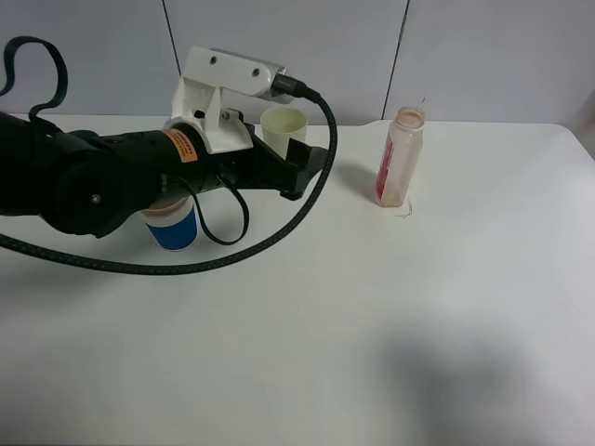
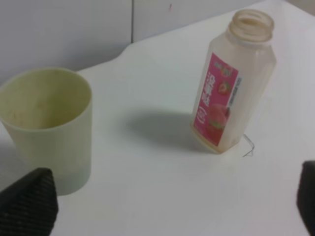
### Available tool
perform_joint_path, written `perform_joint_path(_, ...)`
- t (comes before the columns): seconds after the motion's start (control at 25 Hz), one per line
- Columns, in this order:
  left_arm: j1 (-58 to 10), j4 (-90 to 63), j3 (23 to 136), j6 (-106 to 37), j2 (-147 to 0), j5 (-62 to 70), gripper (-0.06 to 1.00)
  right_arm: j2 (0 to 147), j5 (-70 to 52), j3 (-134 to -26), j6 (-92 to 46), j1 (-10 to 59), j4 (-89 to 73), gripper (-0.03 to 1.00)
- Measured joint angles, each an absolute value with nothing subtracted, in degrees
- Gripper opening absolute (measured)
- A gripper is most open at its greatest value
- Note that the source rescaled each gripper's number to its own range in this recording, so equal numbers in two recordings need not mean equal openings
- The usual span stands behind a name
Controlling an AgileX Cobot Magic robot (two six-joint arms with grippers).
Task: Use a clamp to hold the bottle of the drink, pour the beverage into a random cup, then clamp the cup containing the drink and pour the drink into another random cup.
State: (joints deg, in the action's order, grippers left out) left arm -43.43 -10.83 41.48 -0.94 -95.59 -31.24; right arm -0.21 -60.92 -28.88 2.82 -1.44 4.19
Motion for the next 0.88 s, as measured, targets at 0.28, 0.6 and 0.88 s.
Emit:
perform_joint_path(0.28, -43.43, -14.41, 45.28, -0.99, -99.68, -29.87, 0.95, -0.21, -60.92, -28.88, 2.82, -1.44, 4.19, 0.98)
perform_joint_path(0.6, -43.84, -21.22, 48.07, -1.19, -103.94, -28.32, 0.95, -0.21, -60.92, -28.88, 2.82, -1.44, 4.19, 0.98)
perform_joint_path(0.88, -44.75, -26.14, 52.32, -1.41, -108.15, -27.66, 0.95, -0.21, -60.92, -28.88, 2.82, -1.44, 4.19, 0.98)
